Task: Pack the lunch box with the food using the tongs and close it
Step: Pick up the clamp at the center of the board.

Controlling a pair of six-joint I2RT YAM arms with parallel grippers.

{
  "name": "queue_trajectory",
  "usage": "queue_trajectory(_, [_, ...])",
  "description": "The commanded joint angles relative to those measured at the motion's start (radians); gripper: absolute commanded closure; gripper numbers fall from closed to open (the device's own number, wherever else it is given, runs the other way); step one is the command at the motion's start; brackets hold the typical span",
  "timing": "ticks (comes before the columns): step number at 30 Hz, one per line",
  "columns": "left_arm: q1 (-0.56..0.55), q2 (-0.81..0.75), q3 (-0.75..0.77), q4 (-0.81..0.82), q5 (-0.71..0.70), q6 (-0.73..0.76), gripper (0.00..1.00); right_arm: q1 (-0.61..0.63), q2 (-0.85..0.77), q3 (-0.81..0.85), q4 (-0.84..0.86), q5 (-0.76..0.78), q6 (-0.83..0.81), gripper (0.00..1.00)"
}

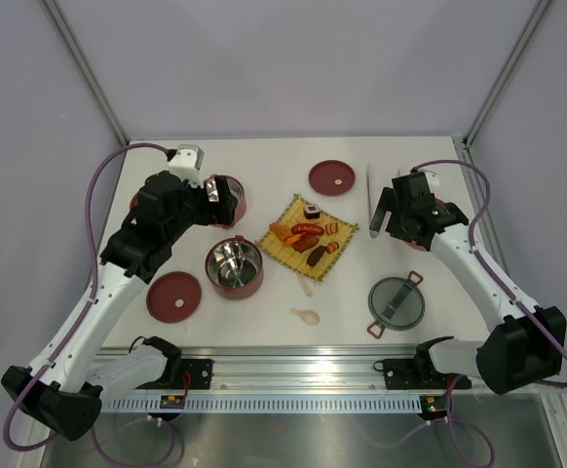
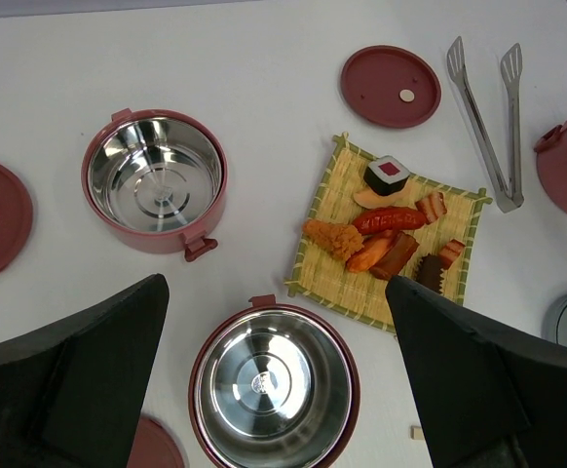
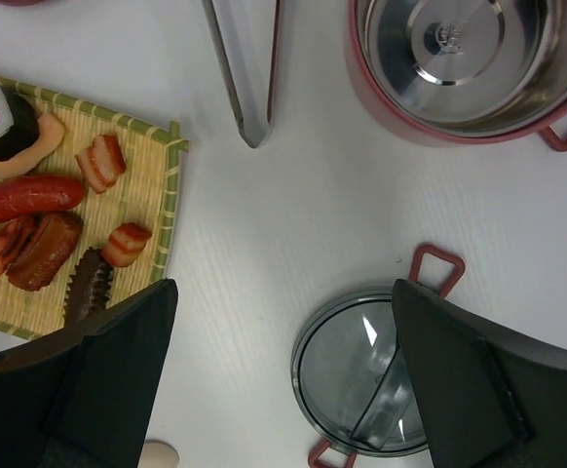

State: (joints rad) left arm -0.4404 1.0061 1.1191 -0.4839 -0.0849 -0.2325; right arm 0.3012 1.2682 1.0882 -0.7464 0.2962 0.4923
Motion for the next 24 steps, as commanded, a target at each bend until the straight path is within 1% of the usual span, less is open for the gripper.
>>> queue_trajectory(1, [-0.003,-0.004,0.019,0.024,0.01,0.007,0.01,0.004,0.04,0.088,0.045,-0.063,-0.027,0.0])
queue_trajectory(12, [-0.003,0.019,0.034,-0.008,-0.004,-0.002,0.01,0.018,0.362,0.309,0.055,-0.026,-0.096,0.01])
queue_trajectory(16, [-0.001,0.02,0.038,-0.028,-0.013,-0.002,0.01,0.016,0.494,0.374,0.053,-0.02,-0.095,0.01])
queue_trajectory(19, [-0.003,0.019,0.039,-0.038,-0.018,0.002,0.01,0.004,0.574,0.426,0.042,-0.038,-0.092,0.01])
queue_trajectory(24, [-0.003,0.017,0.042,-0.051,-0.022,0.004,0.01,-0.043,0.658,0.489,0.03,-0.048,-0.087,0.01])
